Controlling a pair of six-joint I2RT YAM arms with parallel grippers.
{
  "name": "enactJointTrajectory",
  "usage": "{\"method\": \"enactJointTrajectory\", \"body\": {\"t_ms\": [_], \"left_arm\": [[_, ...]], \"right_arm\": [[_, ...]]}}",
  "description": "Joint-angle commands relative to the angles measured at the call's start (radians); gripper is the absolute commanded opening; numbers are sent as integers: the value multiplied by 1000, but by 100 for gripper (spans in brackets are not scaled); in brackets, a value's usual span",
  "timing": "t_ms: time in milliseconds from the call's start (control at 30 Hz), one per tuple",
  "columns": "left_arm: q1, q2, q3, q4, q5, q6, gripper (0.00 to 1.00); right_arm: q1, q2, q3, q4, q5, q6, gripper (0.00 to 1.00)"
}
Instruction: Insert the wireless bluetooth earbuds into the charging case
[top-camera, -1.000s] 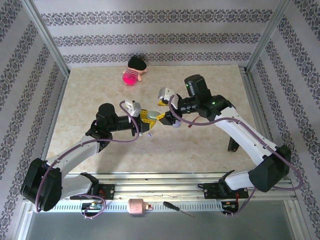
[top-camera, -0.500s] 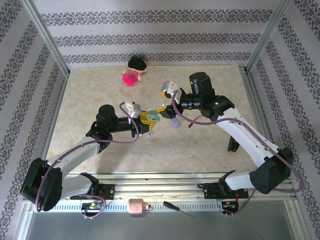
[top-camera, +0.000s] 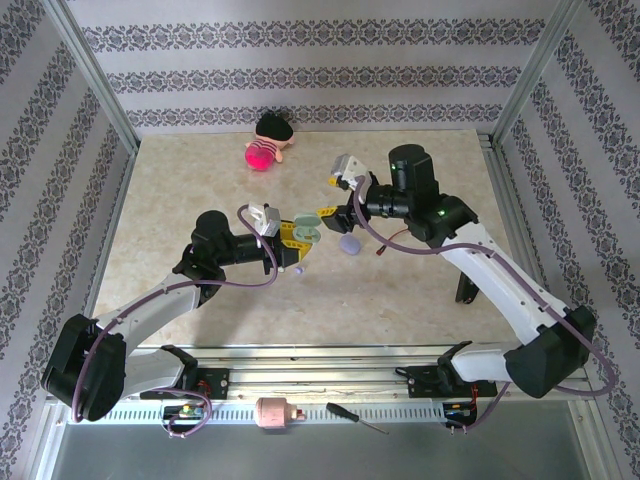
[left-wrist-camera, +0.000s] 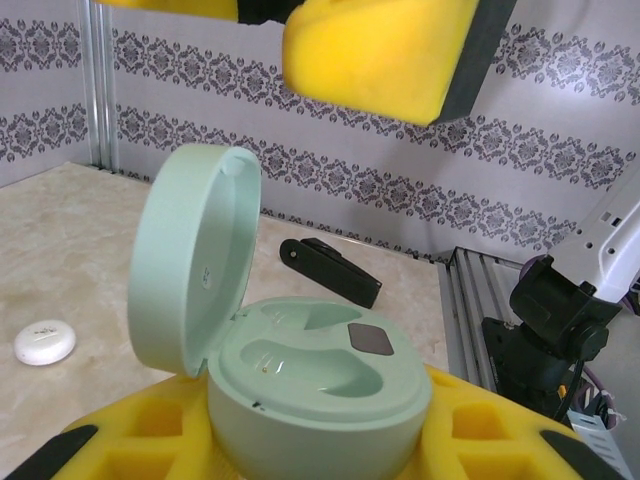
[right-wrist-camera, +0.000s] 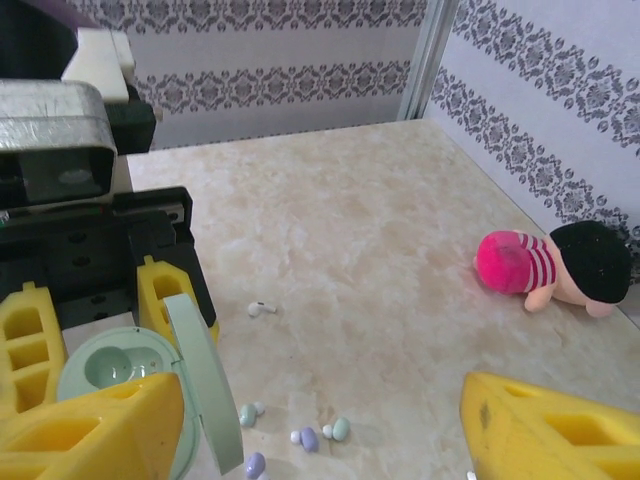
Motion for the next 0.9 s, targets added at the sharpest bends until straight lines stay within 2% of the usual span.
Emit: {"method": "enactJointTrajectory", "body": {"t_ms": [0, 33, 133, 333, 433, 500, 633, 700, 867], "left_arm": [[23, 14, -13, 87, 0, -3, 31], [33, 17, -18, 107, -10, -6, 31], [66, 31, -32, 181, -18, -40, 30], [140, 21, -50, 220, -33, -35, 30], [180, 5, -60, 221, -42, -26, 30], [207, -7, -64, 219, -39, -23, 30], [248, -29, -68, 213, -50, -10, 30], [259, -42, -72, 217, -56, -10, 30], [268, -76, -87, 196, -55, -11, 30]], "right_arm": [[-15, -51, -28, 68, -15, 130, 76], [-22, -57, -29, 82, -6, 175, 79], [-60, -66, -22, 116, 87, 312, 98], [-154, -93, -188, 335, 86, 549, 98], [-176, -80, -251, 407, 72, 592, 98], [-175, -45, -259, 390, 100, 617, 98], [-163, 48, -254, 358, 142, 715, 87], [-148, 114, -238, 331, 134, 753, 84], [-117, 274, -201, 313, 85, 877, 83]]}}
